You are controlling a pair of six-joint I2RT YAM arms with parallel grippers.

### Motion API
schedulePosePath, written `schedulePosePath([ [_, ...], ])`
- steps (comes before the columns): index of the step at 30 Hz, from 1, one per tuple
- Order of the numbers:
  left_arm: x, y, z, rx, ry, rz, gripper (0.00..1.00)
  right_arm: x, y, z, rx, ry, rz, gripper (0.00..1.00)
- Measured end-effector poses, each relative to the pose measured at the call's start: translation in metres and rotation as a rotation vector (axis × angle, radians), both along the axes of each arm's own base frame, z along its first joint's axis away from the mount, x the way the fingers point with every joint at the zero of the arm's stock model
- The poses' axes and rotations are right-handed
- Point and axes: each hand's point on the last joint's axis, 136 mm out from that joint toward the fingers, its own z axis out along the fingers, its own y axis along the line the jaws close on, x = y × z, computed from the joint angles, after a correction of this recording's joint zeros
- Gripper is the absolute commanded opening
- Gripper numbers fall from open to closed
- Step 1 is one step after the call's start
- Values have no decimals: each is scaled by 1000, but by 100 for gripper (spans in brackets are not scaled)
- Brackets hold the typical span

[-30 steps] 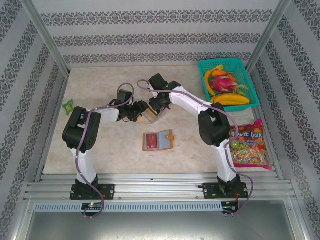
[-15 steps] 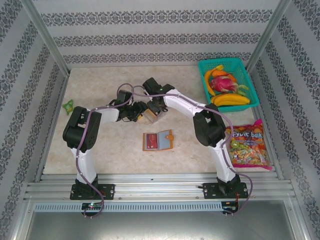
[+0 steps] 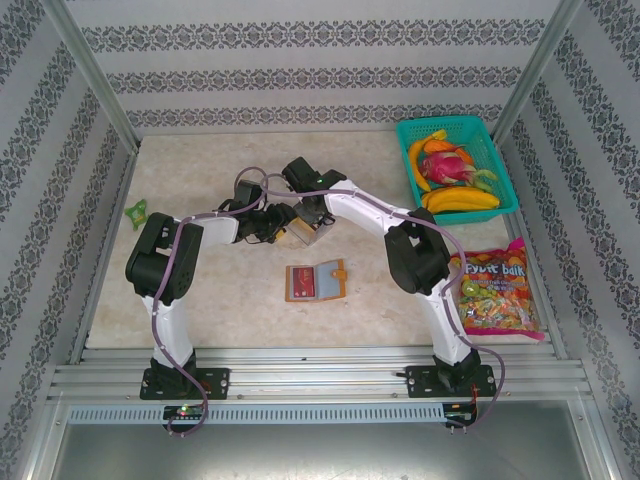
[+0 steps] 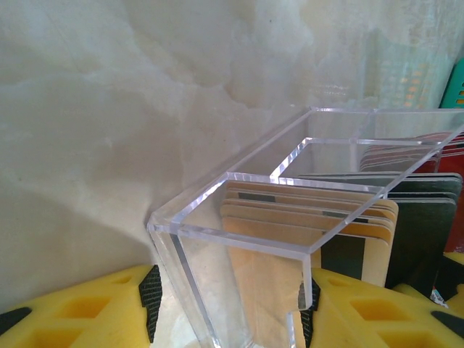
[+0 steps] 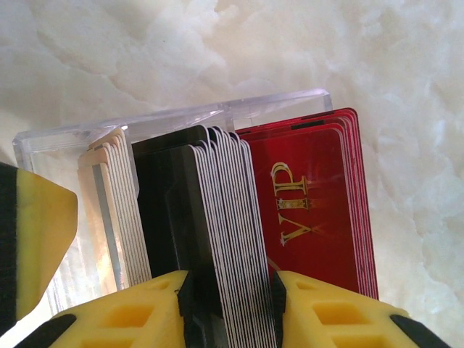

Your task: Put the credit cards into the card holder

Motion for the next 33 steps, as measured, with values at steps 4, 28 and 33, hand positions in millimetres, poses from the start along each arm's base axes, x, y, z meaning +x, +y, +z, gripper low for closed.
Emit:
schedulePosePath([
  [4, 0, 0, 0, -1, -2, 0, 54, 0, 0, 0, -1, -1, 0, 36],
  [28, 1, -1, 1, -8, -9, -5, 50, 4, 0, 7, -16, -27, -1, 35],
  [33, 1, -2, 1, -8, -9, -5, 50, 5, 0, 9, -17, -35, -3, 33],
])
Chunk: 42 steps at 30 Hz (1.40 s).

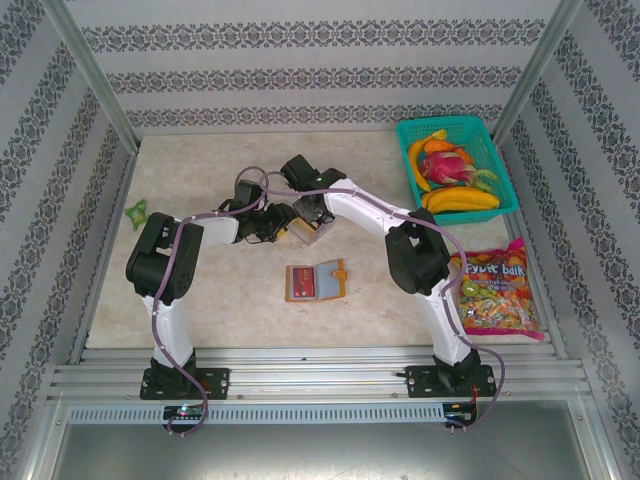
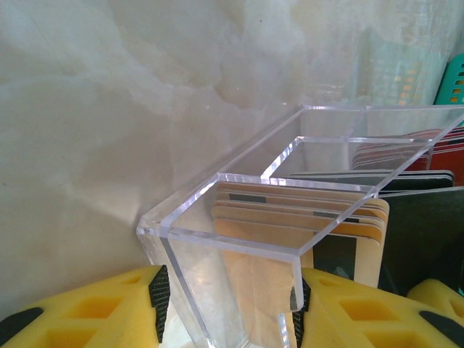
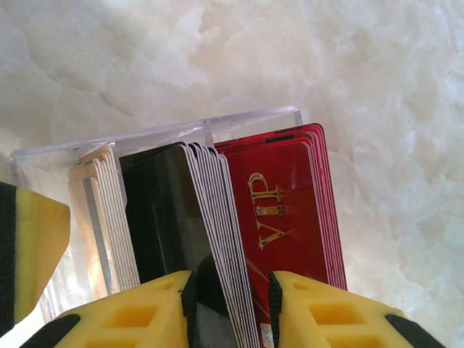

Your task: Put the credit cards into the card holder

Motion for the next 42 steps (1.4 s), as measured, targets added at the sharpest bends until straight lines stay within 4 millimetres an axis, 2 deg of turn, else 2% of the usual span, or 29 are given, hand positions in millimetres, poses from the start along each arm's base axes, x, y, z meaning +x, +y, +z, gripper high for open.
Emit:
schedulePosePath([
  [4, 1, 0, 0, -2, -3, -1, 50, 0, 0, 0, 0, 1, 1, 30],
  [7, 1, -1, 0, -4, -3, -2, 49, -1, 1, 0, 0, 3, 6, 23],
  [9, 1, -1, 0, -4, -4, -2, 49, -1, 2, 0, -1, 5, 15, 16],
  [12, 1, -1, 0, -4, -5, -2, 49, -4, 5, 1, 16, 20, 21, 12],
  [18, 2, -1, 1, 7, -16, -18, 44, -13, 14, 5, 98, 68, 23, 11],
  [24, 11, -5, 2, 47, -37, -79, 36, -14, 5, -1, 148, 114, -26, 11],
  [31, 21, -16, 6, 127, -67, -230, 28, -13, -7, -1, 224, 163, -96, 13],
  [34, 21, -23, 7, 163, -91, -299, 26, -19, -12, 0, 229, 173, -120, 20],
  [37, 19, -29, 7, 189, -105, -347, 25, -25, -24, 4, 194, 172, -153, 31],
  [42, 15, -36, 7, 207, -120, -391, 25, -27, -44, 9, 130, 152, -202, 35],
])
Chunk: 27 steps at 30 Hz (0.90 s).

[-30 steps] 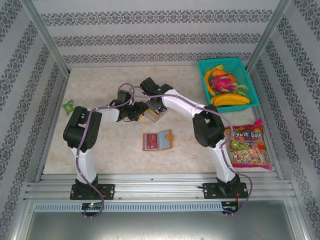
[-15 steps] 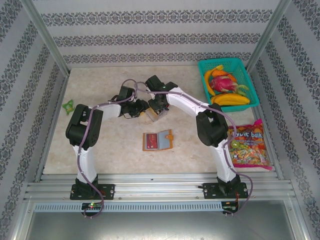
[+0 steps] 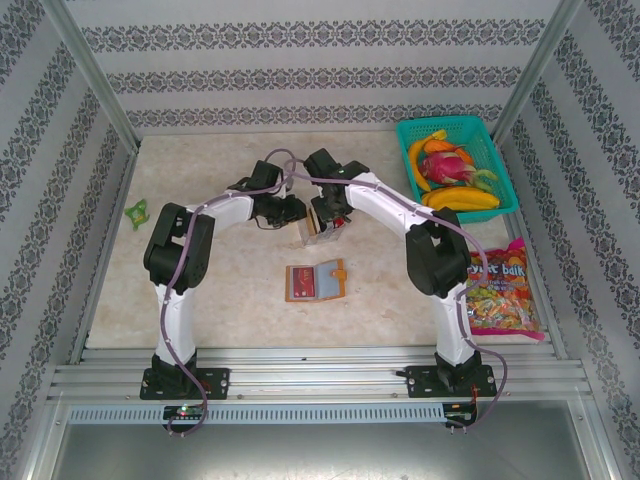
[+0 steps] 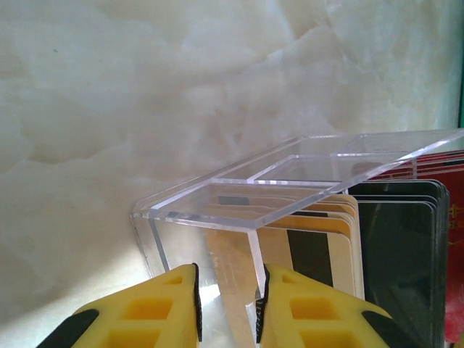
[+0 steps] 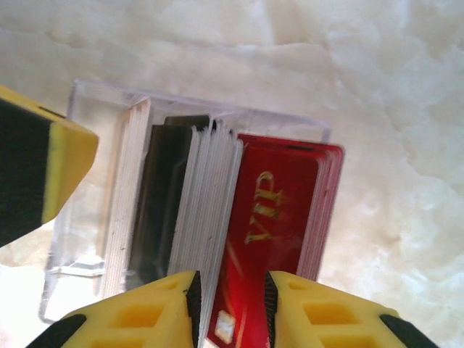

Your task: Put the credit cards into the card holder

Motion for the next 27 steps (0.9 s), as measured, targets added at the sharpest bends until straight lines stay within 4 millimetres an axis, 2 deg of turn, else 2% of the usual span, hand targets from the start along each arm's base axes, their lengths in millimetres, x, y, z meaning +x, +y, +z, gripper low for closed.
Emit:
schedulePosePath([
  [7, -15, -8, 0, -12, 13, -4, 26, -10, -4, -3, -19, 27, -13, 41],
  [15, -35, -20, 0, -30, 49, 20, 26, -20, 4, 2, -15, 26, -29, 45],
  [27, -40, -20, 0, -59, 63, 77, 26, -31, -6, -16, -54, 59, -68, 45],
])
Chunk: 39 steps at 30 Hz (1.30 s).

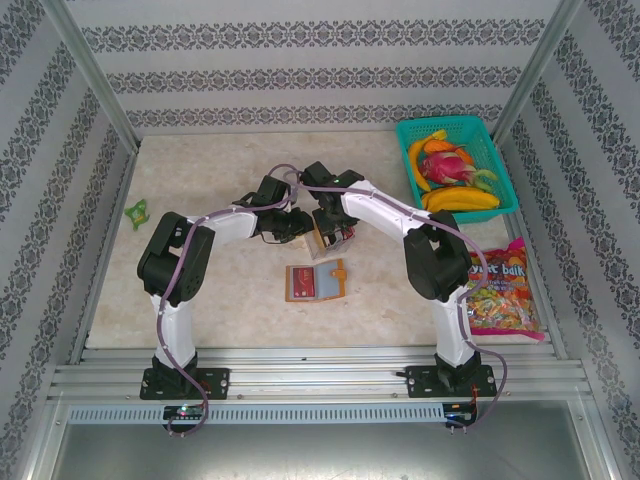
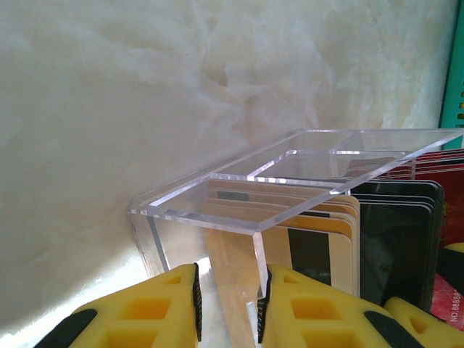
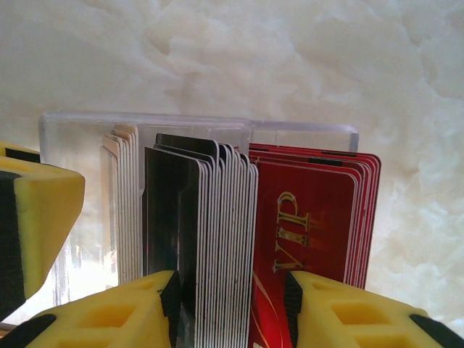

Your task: Put the credit cards into the card holder

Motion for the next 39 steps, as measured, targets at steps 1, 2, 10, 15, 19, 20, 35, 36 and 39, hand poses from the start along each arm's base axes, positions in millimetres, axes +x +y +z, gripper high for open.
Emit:
schedulePosePath([
  [1, 0, 0, 0, -2, 0, 2, 26, 0, 0, 0, -1, -2, 1, 45],
  [2, 0, 0, 0, -3, 0, 3, 26, 0, 0, 0, -5, -5, 0, 46],
  [10, 0, 0, 0, -5, 6, 16, 26, 4, -5, 3, -60, -45, 0, 46],
  [15, 0, 0, 0, -8, 10, 21, 26, 6, -5, 5, -81, -67, 9, 44],
  [19, 0, 0, 0, -8, 10, 21, 26, 6, -4, 6, -86, -73, 25, 40],
  [20, 0, 0, 1, -8, 10, 21, 26, 7, -3, 7, -87, -77, 27, 39],
  [35, 0, 0, 1, -9, 12, 24, 26, 6, 2, 9, -94, -92, 59, 24],
  [36, 0, 0, 0, -9, 12, 24, 26, 6, 2, 10, -96, -94, 60, 23],
  [39, 0, 0, 1, -9, 12, 24, 26, 7, 2, 11, -101, -99, 62, 17],
])
